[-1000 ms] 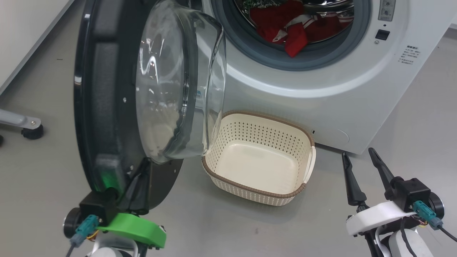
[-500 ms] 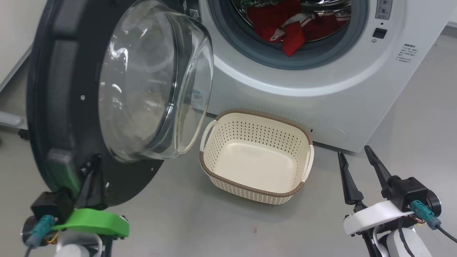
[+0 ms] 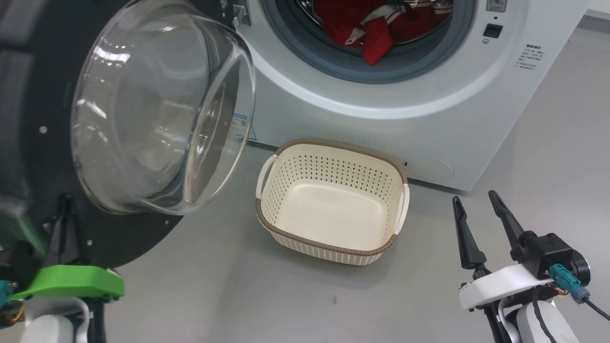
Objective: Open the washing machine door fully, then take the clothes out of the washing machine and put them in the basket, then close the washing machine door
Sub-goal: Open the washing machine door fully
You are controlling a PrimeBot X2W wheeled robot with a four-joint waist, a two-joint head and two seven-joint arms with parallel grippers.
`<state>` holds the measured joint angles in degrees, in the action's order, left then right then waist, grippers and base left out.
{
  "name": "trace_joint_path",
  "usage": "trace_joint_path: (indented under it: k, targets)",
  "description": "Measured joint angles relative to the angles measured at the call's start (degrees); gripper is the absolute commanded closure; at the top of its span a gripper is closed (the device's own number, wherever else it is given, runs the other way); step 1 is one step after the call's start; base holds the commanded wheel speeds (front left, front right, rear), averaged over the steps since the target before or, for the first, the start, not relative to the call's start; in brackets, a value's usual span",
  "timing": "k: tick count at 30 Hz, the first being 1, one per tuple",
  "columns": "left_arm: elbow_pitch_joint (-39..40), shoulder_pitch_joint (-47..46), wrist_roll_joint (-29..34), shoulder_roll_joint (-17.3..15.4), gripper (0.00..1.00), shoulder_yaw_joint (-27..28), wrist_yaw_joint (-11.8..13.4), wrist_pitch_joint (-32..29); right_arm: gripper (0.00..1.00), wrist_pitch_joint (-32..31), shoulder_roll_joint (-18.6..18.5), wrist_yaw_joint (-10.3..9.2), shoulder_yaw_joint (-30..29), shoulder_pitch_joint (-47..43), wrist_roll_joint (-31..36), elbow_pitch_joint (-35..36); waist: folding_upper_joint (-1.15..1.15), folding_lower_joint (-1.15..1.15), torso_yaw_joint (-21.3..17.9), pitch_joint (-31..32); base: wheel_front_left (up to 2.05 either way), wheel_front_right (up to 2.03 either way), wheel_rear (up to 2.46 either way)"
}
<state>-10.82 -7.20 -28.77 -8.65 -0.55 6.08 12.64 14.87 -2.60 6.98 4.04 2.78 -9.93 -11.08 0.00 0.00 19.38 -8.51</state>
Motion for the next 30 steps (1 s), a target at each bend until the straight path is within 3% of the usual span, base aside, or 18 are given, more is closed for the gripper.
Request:
trace_joint_path:
  k: [16, 30]
  targets:
    - [-4.33, -2.37, -0.45, -1.05, 1.00, 5.59, 0.18, 1.13, 0.00, 0.00, 0.00, 0.00, -0.94, 0.43, 0.00, 0.21, 0.00, 0.00, -0.98, -0.89, 0.00, 0.00, 0.00]
    - [-2.50, -0.07, 3.10, -0.11, 1.00, 3.15, 0.26, 1.64, 0.00, 0.00, 0.01, 0.01, -0.35, 0.60, 0.00, 0.21, 0.00, 0.00, -2.04, -0.12, 0.00, 0.00, 0.00]
